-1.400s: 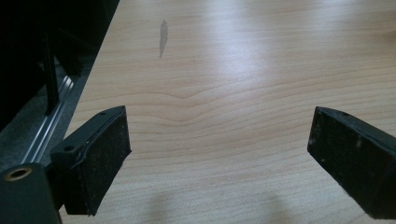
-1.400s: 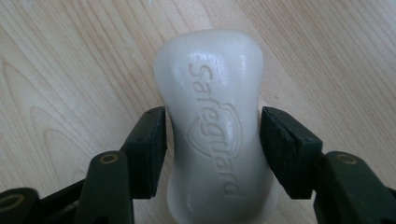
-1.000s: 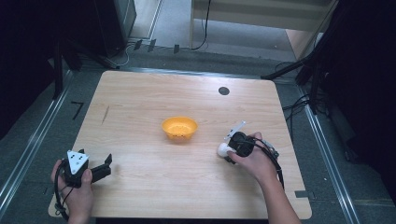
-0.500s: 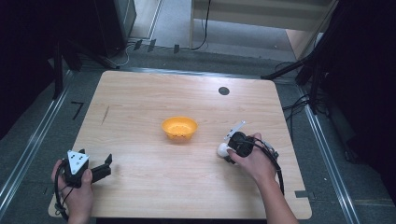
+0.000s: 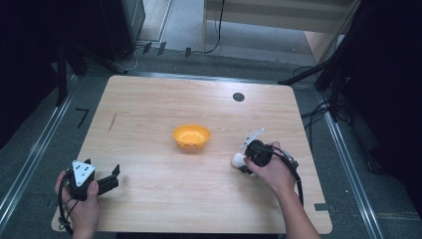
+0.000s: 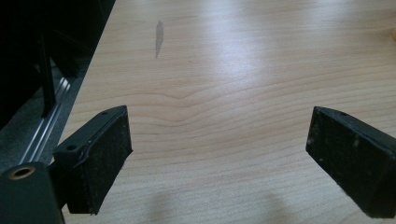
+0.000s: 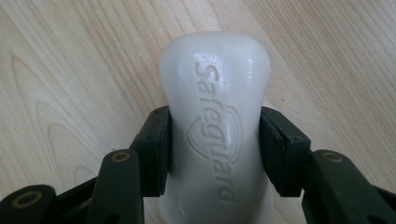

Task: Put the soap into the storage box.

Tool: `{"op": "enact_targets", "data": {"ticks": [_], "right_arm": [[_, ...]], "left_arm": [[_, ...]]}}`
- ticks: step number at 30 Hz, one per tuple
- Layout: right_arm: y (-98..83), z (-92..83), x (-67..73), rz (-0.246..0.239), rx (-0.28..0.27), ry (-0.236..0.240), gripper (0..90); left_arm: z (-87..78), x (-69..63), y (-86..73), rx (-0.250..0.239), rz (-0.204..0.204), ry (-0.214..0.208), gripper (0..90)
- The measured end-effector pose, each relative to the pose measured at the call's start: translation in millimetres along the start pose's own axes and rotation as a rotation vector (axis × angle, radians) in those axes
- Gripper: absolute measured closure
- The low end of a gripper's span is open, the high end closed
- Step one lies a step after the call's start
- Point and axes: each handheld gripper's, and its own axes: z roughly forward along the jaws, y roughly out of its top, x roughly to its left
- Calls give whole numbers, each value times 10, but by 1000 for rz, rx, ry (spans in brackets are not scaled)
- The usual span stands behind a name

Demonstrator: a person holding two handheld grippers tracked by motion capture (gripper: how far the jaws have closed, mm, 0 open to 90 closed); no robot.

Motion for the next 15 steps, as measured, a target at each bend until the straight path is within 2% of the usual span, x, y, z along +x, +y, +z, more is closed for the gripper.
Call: {"op": "enact_targets", "data": {"ticks": [7, 12, 15], "right_arm": [[-26, -48, -41, -12, -3, -7, 498], [-53, -102, -87, 3, -29, 3, 500], [-41, -117, -87, -3, -16, -7, 500]], "left_arm": [[2, 0, 1, 1, 1, -1, 69], [5, 5, 4, 5, -2, -3, 69], [6, 8, 3, 5, -4, -6, 69]]}}
